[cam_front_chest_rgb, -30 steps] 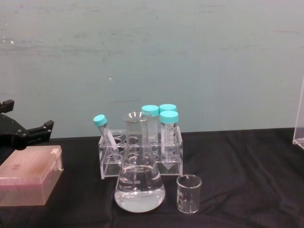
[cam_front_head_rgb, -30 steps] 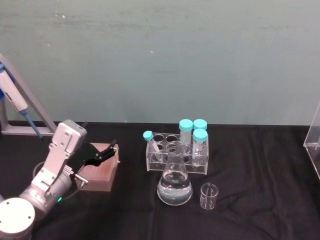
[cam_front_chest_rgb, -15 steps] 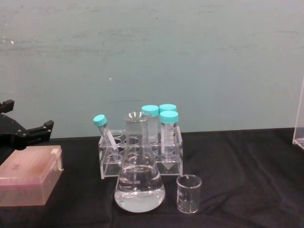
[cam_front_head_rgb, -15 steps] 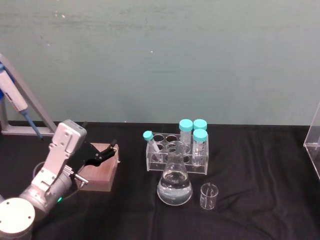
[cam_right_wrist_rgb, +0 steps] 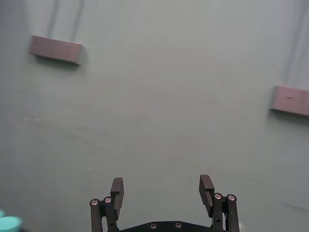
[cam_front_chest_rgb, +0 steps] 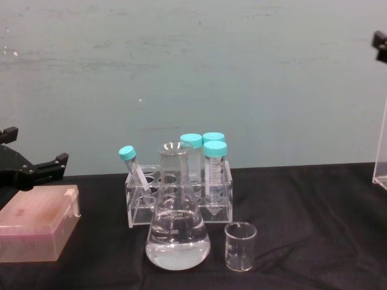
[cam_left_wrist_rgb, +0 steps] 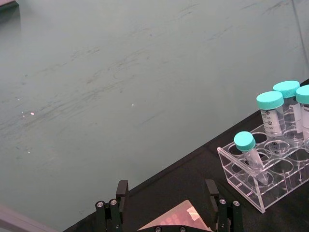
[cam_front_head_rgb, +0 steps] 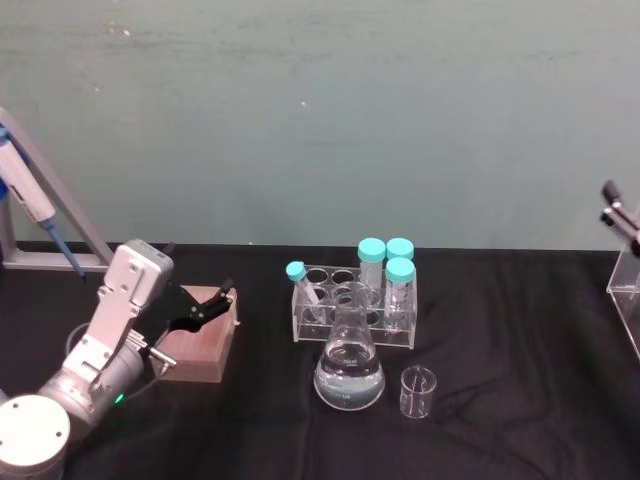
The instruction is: Place the experimental apparatus aside using one hand.
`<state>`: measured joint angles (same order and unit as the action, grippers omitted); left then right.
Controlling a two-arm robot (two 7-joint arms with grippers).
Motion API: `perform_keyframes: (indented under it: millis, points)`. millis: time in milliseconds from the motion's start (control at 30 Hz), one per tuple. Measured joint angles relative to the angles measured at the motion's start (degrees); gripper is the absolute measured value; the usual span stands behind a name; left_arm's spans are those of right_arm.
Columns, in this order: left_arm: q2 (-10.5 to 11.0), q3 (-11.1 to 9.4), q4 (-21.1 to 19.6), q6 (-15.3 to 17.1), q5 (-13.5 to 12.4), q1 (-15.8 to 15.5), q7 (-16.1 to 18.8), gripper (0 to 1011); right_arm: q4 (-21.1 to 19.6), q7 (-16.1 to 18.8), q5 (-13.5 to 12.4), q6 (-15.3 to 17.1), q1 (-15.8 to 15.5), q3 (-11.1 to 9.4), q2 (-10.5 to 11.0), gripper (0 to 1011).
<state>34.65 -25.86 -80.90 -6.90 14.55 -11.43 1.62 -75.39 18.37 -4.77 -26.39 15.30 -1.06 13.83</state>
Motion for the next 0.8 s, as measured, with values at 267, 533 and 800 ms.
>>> perform_keyframes:
  millis: [267, 533, 800]
  points:
    - [0.0, 0.0, 0.0, 0.0, 0.0, 0.0, 0.0, 1000, 2.1, 7.2, -4.7, 0.4, 1.7, 4.1, 1.6, 1003]
    - [0.0, 0.0, 0.0, 0.0, 0.0, 0.0, 0.0, 1000, 5.4, 13.6, -8.0, 2.3, 3.4, 8.3, 2.8, 1003]
    - [0.0, 0.0, 0.0, 0.0, 0.0, 0.0, 0.0, 1000, 8.3, 17.8, -9.1, 2.8, 4.7, 11.8, 3.8, 1003]
